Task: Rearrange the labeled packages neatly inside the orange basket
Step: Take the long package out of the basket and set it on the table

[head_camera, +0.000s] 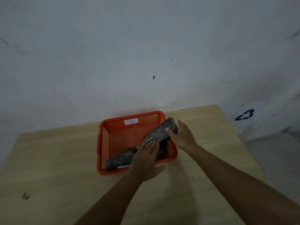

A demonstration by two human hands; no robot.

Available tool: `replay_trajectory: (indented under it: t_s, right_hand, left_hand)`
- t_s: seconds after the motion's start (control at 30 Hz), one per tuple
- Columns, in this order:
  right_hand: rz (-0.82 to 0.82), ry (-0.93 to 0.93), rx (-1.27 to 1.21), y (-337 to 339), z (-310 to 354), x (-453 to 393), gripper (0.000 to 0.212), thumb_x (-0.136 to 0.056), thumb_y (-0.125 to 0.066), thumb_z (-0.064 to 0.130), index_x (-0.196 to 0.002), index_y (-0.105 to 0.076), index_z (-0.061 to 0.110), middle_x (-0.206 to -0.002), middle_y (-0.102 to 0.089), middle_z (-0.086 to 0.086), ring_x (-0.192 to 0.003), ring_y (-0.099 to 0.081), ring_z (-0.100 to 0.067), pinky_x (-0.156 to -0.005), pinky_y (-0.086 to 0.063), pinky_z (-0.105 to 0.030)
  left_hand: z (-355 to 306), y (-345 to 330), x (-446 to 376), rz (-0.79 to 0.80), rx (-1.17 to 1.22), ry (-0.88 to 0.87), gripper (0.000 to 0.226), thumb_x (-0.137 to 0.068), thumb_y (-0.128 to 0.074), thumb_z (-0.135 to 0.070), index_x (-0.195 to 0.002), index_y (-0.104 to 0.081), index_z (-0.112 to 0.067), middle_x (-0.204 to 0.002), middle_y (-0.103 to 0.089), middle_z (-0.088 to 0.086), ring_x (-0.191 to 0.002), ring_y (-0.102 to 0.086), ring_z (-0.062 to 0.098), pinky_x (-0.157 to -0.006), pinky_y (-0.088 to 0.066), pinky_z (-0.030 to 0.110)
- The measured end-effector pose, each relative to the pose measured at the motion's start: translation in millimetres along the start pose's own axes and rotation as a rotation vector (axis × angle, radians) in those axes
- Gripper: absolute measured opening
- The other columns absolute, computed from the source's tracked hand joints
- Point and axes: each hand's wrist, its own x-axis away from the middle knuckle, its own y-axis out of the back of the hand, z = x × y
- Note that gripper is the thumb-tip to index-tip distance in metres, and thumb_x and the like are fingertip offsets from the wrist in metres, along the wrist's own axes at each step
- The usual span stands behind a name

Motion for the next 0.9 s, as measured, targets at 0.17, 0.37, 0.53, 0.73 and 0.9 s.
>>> replay_trajectory:
  t_s: [0.17,0.37,0.53,0.73,0.9]
  right_hand:
    - [0.039,-0.050,-0.174,-10,-7,-7,0.044,-0.087,-0.061,0.054,-0.113,-0.056,0.020,-0.108,-0.064,0.000,-0.103,-0.061,-0.022,-0.073,-0.046,-0.025]
    - [0.029,-0.057,-0.307,-9,-13,-6,0.029,-0.087,-0.067,0.044,-0.108,-0.060,0.025,-0.093,-0.064,0.012,-0.082,-0.059,-0.006,-0.059,-0.037,-0.014]
    - [-0.036,0.005,-0.400,10,-18,3,0.037,-0.085,-0.071,0.038,-0.117,-0.059,0.025,-0.101,-0.065,0.014,-0.091,-0.062,-0.004,-0.067,-0.045,-0.015]
    - [-0.212,0.031,-0.655,58,-37,22,0.035,-0.079,-0.075,0.027,-0.111,-0.063,0.025,-0.104,-0.070,0.000,-0.098,-0.068,-0.022,-0.085,-0.056,-0.049]
    - [-0.408,0.118,-0.621,87,-59,41,0.032,-0.080,-0.071,0.028,-0.105,-0.055,0.040,-0.092,-0.066,0.022,-0.084,-0.065,-0.002,-0.070,-0.052,-0.018]
  left_hand:
    - [-17,-23,-9,0.021,-0.014,-0.067,0.076,-0.099,-0.038,-0.052,-0.156,-0.017,-0.005,-0.164,-0.020,0.012,-0.153,-0.011,0.026,-0.123,-0.003,0.036]
    - [-29,-25,-9,-0.134,-0.094,-0.185,0.048,-0.072,-0.084,-0.031,-0.115,-0.074,-0.012,-0.120,-0.073,0.002,-0.124,-0.062,0.021,-0.099,-0.053,0.034]
    - [-28,-28,-7,-0.244,-0.083,-0.173,0.043,-0.070,-0.086,-0.018,-0.110,-0.075,-0.007,-0.115,-0.075,0.004,-0.121,-0.063,0.024,-0.092,-0.057,0.034]
    - [-30,-21,-10,-0.188,-0.156,-0.126,0.041,-0.061,-0.089,-0.021,-0.099,-0.077,-0.010,-0.097,-0.076,0.007,-0.097,-0.071,0.027,-0.081,-0.059,0.039]
    - [-34,-22,-17,-0.184,-0.173,-0.144,0.024,-0.068,-0.083,-0.012,-0.091,-0.075,-0.010,-0.088,-0.074,0.007,-0.084,-0.067,0.027,-0.070,-0.055,0.037]
